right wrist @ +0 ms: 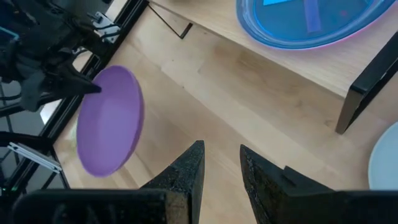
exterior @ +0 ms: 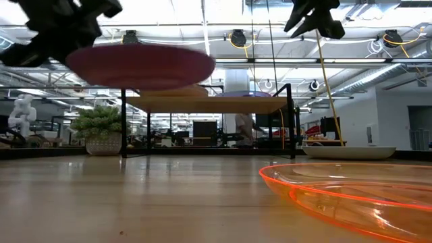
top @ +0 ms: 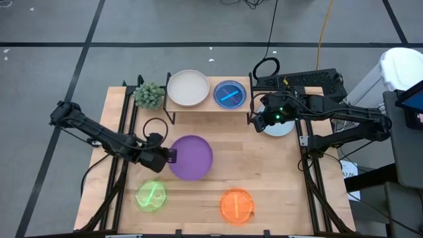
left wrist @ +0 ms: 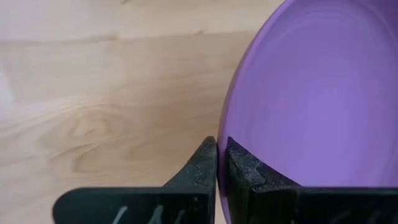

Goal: Place and stack plates onto a shelf
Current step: Stack the purple plate on top of the gray plate on the shelf

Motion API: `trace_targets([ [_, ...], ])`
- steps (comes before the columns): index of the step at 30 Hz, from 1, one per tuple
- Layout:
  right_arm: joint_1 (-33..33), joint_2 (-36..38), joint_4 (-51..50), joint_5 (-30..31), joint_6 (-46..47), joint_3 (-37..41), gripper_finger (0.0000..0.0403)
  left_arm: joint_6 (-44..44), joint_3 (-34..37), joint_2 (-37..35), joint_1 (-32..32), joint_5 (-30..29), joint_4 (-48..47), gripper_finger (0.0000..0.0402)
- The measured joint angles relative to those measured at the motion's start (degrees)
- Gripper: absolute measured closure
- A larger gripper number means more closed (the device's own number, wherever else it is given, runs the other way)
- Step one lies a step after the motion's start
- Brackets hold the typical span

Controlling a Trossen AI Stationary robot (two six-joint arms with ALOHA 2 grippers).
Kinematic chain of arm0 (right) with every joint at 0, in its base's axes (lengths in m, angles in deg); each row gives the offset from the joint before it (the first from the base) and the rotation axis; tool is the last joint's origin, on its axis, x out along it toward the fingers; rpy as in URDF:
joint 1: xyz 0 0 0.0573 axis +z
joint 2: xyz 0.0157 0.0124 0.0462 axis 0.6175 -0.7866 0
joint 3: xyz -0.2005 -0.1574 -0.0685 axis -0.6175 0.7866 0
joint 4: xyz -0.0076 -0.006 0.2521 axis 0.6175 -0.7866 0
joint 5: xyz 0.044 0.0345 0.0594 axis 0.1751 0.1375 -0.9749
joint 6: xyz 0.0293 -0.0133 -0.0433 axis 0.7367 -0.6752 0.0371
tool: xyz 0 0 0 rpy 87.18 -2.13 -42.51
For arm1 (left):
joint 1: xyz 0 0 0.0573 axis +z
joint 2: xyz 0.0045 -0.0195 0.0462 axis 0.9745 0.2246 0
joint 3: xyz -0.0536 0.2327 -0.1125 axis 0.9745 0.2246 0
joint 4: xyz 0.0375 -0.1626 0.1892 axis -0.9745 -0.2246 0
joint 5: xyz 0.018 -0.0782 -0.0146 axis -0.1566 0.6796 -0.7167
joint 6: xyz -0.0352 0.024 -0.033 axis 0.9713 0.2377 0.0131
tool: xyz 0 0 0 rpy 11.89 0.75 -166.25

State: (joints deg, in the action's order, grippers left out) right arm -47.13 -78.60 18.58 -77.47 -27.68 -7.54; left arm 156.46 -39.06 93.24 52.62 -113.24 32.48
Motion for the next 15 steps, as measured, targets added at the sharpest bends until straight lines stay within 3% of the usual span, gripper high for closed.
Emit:
trace_targets([
  [15,0.0,1.34,-2.92,0.02,0.03,0.02,0.0314,-25.27,-14.38,-0.27,14.26,0.2,-0.09,0.0391],
])
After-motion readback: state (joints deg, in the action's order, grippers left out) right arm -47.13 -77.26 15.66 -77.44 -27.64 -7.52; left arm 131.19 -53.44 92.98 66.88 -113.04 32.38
